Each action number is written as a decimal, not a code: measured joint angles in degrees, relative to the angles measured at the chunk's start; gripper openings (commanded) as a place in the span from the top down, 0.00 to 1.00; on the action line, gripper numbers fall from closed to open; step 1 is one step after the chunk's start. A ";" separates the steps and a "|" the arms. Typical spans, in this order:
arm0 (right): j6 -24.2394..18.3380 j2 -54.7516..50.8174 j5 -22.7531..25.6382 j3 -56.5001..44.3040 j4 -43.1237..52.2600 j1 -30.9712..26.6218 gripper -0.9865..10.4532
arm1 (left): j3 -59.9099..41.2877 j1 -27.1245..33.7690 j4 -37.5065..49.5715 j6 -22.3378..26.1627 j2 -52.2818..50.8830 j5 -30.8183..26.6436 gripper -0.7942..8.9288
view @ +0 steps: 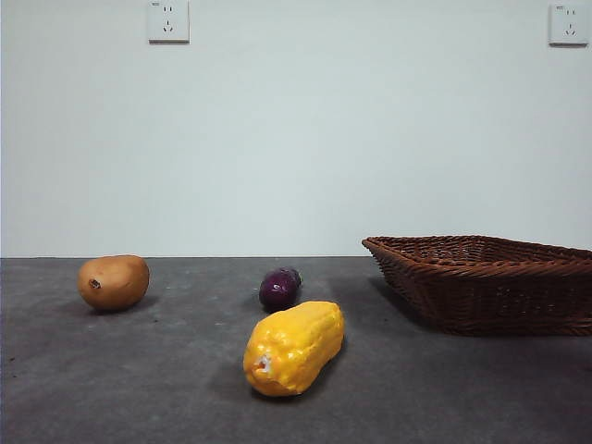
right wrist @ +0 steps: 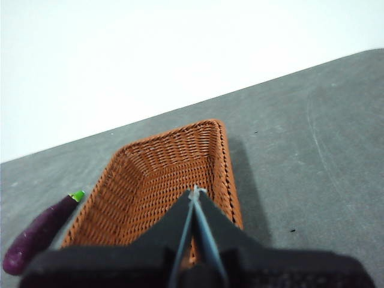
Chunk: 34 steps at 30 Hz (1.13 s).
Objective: Help me put the vegetables on the table into the basket
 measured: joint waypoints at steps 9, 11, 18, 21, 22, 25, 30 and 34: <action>1.36 12.37 0.35 12.50 -2.38 0.00 0.92 | 15.39 0.00 -8.04 -1.55 10.01 0.42 0.92; 1.38 17.20 -0.20 15.80 -3.98 0.00 0.92 | 19.15 0.00 -10.91 -1.62 13.55 0.96 0.92; -0.31 37.16 -6.10 31.61 -15.54 0.00 0.92 | 30.86 0.00 -17.79 -1.92 26.86 10.05 0.92; -2.45 45.68 -7.41 38.93 -22.34 0.00 0.92 | 34.40 0.00 -19.85 -1.97 31.89 16.92 0.92; -2.91 48.41 -7.52 41.29 -24.63 0.00 0.92 | 35.41 0.00 -20.76 -1.97 33.73 19.45 0.92; -3.63 56.19 -7.54 48.39 -30.82 0.00 0.92 | 36.81 0.00 -22.12 -1.99 39.67 29.24 0.92; -5.86 65.61 -7.56 57.72 -36.15 0.00 0.85 | 36.81 -1.38 -26.60 -1.97 50.40 37.09 0.92; -9.29 76.85 -7.56 68.61 -44.37 0.00 0.32 | 36.81 -6.64 -26.40 -1.90 57.07 37.11 0.92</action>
